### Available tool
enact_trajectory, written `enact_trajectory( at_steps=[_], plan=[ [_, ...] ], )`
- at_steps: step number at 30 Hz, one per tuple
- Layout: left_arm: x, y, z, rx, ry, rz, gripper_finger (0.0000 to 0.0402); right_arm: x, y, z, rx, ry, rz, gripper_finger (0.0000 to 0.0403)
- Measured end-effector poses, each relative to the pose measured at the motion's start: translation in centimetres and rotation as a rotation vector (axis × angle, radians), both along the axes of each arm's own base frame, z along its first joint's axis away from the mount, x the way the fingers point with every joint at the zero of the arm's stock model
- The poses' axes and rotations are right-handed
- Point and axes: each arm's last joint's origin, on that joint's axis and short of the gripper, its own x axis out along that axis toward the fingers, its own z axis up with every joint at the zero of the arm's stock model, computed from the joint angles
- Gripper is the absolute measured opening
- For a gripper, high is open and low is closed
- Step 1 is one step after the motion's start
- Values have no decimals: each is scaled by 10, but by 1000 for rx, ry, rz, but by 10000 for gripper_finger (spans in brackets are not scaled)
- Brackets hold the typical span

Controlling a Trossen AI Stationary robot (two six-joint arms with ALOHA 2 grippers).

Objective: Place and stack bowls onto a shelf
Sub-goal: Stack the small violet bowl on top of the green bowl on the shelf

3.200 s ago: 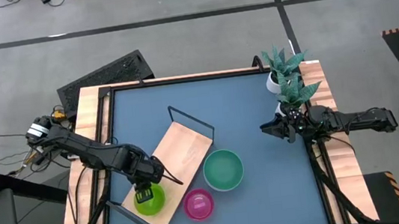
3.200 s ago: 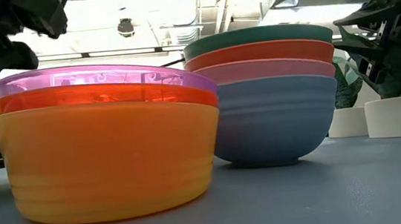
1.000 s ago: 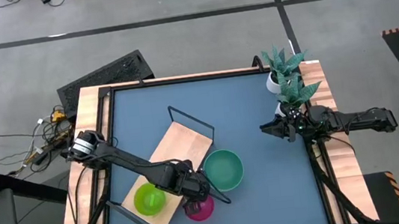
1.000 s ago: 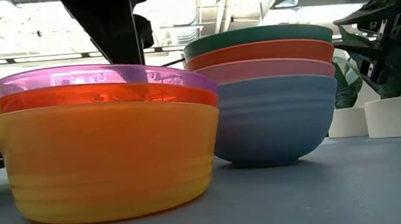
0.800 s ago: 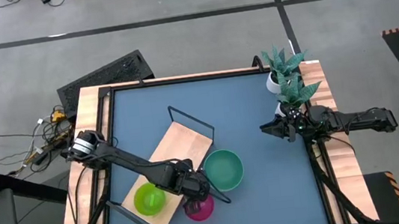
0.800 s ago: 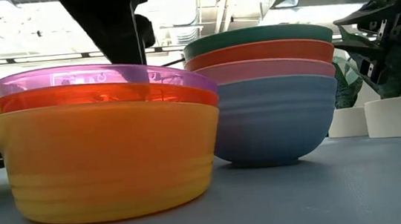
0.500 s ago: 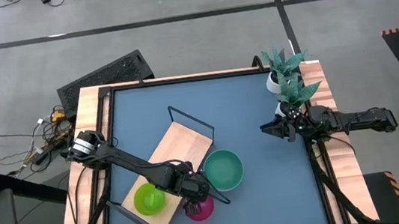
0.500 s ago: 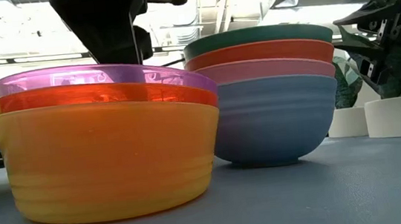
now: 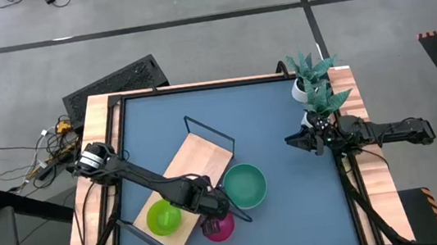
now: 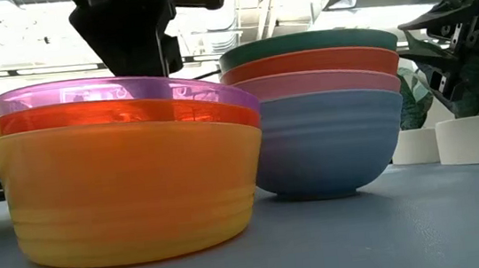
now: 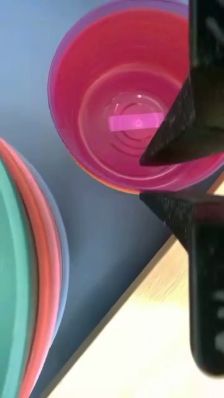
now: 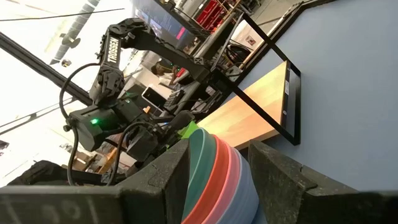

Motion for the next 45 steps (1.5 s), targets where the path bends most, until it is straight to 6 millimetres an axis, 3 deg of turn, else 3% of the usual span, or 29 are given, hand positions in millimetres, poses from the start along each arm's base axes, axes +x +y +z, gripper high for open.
enact_trajectory(
  at_steps=[5,13,23,27,36,45],
  plan=[
    [0,1,0,0,4,-10,5,0,0,0,0,0,0,189],
    [-1,2,-1,-22,28,16,0,0,0,0,0,0,0,189],
    [-2,4,17,8,49,40,1,0,0,0,-19,1,0,189],
    [-1,3,16,17,33,5,24,0,0,0,-18,1,0,189],
    [1,3,13,41,10,2,121,0,0,0,-17,1,0,189],
    [0,0,-2,-37,0,37,126,0,0,0,-18,1,0,189]
  ],
)
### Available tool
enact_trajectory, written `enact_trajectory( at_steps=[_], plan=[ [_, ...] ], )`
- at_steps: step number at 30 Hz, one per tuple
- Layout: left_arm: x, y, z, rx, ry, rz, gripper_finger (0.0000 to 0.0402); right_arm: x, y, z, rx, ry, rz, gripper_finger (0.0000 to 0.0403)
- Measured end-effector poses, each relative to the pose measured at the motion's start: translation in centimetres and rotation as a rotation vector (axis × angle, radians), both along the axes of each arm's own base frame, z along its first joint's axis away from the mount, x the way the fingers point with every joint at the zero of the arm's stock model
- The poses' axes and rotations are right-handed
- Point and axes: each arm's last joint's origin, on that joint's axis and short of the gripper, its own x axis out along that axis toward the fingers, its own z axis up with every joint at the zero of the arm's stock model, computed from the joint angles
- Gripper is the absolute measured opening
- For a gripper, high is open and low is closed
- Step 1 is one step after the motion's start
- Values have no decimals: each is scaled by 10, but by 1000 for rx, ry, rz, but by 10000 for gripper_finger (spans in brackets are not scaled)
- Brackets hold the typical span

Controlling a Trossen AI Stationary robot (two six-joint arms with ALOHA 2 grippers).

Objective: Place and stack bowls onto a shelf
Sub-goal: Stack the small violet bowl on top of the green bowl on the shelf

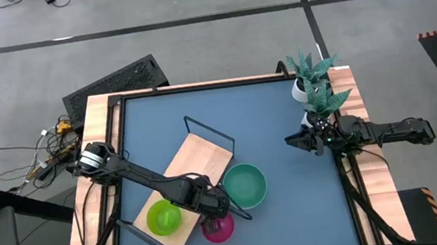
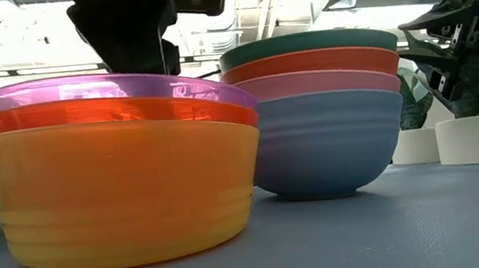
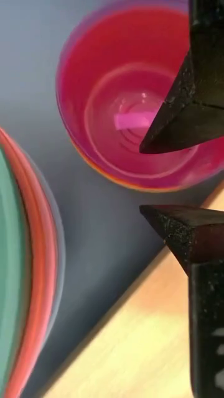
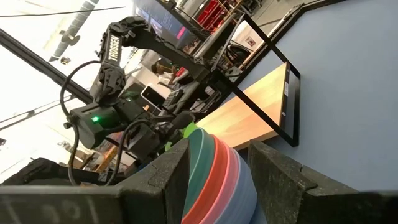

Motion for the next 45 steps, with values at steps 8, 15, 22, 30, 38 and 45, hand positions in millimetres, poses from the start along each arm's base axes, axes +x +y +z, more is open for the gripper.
enact_trajectory(
  at_steps=[8,15,22,30,38,45],
  plan=[
    [0,0,0,31,-13,-29,120,0,0,0,-7,0,0,189],
    [0,1,0,44,-14,-58,67,0,0,0,-7,0,0,189],
    [0,1,-3,37,-21,-58,44,0,0,0,-8,0,0,189],
    [0,3,-11,-8,-29,-43,81,0,0,0,-8,0,0,189],
    [-1,4,-11,-34,-7,-22,61,0,0,0,-11,0,0,189],
    [-3,6,-6,-8,-15,-9,4,0,0,0,-25,1,0,189]
  ],
)
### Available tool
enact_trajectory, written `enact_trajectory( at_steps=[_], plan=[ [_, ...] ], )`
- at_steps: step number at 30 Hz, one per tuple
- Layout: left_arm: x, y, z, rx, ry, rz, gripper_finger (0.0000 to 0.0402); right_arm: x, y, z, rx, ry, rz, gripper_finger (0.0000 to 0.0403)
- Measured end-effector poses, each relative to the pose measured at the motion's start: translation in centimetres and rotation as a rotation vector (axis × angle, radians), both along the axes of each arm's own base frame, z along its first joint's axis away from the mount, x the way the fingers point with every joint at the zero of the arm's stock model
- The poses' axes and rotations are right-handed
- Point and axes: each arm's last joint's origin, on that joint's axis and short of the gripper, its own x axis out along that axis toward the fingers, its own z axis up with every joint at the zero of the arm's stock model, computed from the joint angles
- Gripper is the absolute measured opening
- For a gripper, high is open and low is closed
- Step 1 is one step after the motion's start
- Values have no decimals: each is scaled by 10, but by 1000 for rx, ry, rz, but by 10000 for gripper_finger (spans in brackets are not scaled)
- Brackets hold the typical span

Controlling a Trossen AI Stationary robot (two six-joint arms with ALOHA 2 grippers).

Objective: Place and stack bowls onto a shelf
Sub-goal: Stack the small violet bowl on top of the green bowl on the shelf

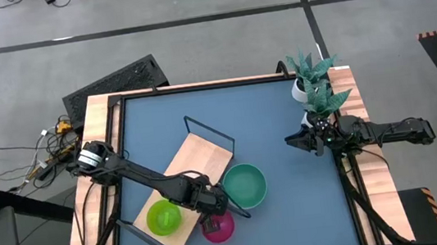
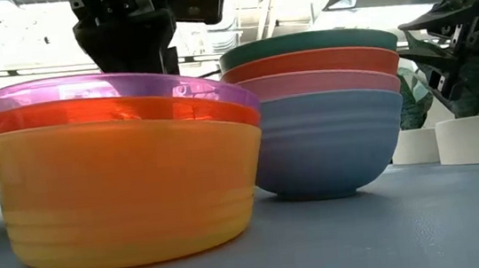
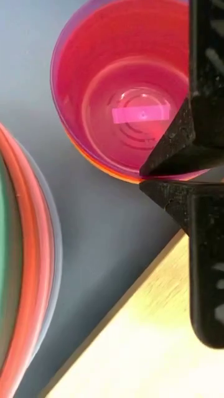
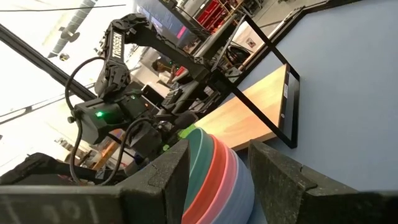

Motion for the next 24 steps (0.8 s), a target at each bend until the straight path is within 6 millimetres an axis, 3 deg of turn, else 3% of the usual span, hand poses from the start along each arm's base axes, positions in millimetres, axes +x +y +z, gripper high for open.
enact_trajectory(
  at_steps=[9,18,24],
  plan=[
    [3,7,0,-8,6,-17,0,0,0,0,0,0,0,189],
    [2,9,31,64,82,-7,0,0,0,0,-1,0,0,189],
    [2,9,40,58,98,2,0,0,0,0,-8,0,0,189]
  ],
)
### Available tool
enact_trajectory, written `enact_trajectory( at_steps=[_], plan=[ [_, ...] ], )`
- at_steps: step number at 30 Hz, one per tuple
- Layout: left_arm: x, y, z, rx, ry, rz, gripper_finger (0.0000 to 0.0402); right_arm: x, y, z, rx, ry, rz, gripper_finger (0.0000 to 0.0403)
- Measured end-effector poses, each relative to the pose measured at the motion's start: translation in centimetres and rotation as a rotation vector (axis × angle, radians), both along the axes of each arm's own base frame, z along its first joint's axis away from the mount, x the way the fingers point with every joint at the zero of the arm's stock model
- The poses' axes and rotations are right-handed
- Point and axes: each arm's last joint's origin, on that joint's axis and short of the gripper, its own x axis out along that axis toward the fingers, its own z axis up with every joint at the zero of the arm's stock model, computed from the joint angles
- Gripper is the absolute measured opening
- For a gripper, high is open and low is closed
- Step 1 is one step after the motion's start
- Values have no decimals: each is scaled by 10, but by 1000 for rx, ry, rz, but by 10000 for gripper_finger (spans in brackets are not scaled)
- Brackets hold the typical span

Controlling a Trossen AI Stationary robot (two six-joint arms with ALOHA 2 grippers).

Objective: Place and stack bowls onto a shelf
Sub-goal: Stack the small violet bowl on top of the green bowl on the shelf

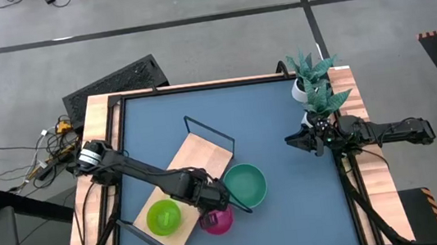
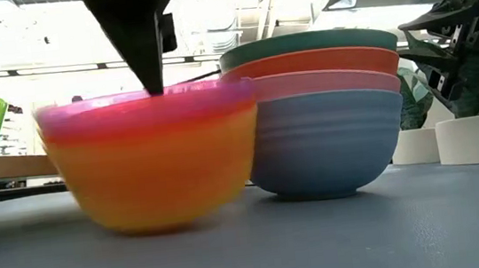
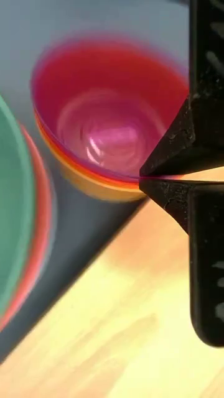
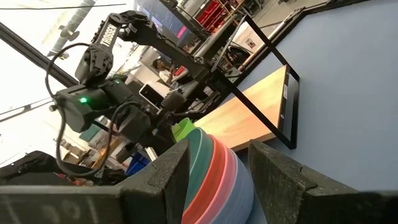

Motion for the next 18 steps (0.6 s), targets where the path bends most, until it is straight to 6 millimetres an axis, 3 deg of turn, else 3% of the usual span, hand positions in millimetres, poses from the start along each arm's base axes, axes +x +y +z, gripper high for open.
enact_trajectory(
  at_steps=[18],
  plan=[
    [-3,0,24,2,45,-6,0,0,0,0,0,0,0,189]
  ],
)
